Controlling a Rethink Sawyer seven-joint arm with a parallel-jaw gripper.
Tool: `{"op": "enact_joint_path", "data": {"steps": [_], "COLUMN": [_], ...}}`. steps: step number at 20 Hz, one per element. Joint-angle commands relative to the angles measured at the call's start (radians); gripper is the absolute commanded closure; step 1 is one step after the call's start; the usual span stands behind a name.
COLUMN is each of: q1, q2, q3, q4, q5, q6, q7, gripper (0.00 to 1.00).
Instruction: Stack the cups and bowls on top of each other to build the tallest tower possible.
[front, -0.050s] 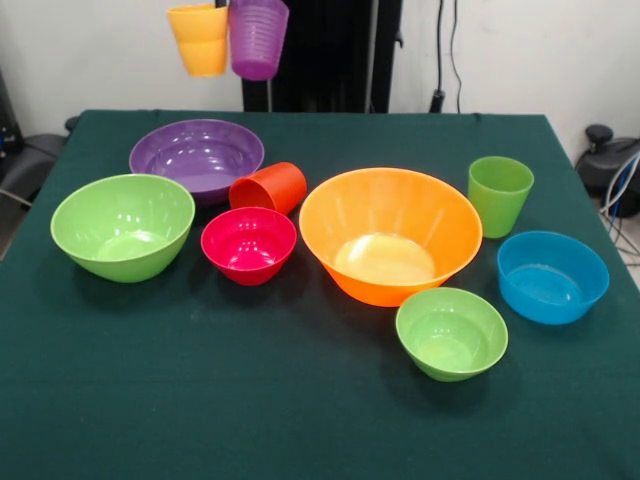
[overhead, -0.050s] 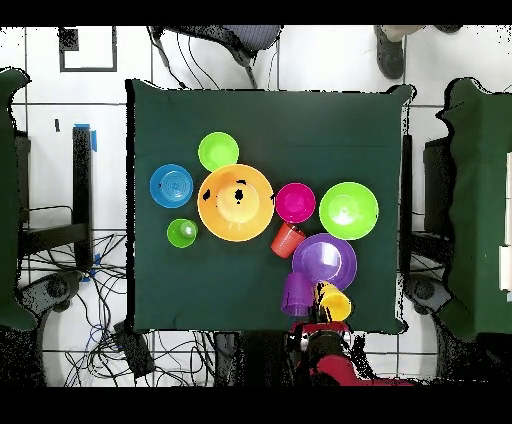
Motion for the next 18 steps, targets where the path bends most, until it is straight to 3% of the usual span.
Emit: {"op": "enact_joint_path", "data": {"steps": [1,5,10,14,18], "q1": [-0.059,-0.095,-0.108,-0.077,0.033], "q2": [-0.127,-0.157,-0.166,-0.154,-0.122], "q3": [0.411,0.502,0.545,0.521,0.416], "q4": [0.037,-0.007,-0.065,-0.111,-0.168], "q5": [0.262,0.366,0.411,0.401,0.333], "q6": [0.136,0.185,0.232,0.275,0.315], "q7": [-0.126,-0.134,-0.121,-0.094,-0.015], "gripper": [1.0,1.0,1.0,1.0,1.0]}}
